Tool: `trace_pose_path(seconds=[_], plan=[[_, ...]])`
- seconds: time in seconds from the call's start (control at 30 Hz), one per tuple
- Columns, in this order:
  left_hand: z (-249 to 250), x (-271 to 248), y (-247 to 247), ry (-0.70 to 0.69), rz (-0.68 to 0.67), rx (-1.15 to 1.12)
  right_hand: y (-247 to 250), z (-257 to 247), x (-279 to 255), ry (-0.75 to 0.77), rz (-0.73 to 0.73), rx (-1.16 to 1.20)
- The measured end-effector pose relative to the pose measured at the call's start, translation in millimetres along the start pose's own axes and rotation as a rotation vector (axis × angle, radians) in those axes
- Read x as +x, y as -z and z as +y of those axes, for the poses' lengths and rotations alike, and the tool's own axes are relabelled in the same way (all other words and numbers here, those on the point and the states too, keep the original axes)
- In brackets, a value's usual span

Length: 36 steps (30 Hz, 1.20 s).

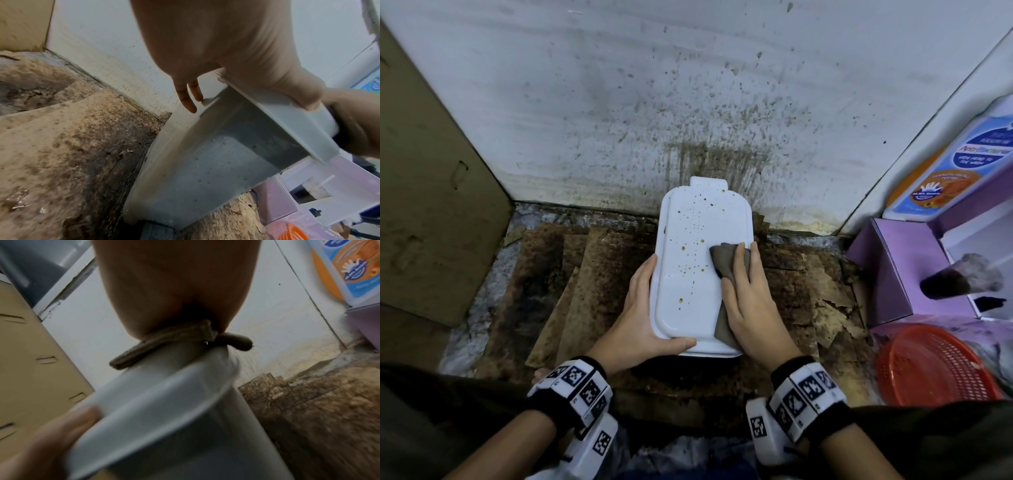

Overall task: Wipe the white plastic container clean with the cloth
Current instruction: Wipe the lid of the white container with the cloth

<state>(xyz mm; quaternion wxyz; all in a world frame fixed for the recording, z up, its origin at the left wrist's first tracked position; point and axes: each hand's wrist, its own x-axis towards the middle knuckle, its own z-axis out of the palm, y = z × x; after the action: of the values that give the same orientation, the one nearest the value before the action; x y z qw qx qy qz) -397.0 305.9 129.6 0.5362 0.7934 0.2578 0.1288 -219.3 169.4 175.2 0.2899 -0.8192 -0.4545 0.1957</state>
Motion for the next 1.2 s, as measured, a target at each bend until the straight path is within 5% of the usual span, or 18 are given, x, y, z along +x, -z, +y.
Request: trace_pose_path(seconds=[0.37,1.2], plan=[[0.9,-0.9,-1.0,0.015,0.006,0.001,-27.3,-2.2,-48.9,0.075,0.187,-0.119],[2.3,-0.3,3.0,0.020,-0.008,-0.014,46.5,-6.7,122.3,-0.031,-0.252,-0.246]])
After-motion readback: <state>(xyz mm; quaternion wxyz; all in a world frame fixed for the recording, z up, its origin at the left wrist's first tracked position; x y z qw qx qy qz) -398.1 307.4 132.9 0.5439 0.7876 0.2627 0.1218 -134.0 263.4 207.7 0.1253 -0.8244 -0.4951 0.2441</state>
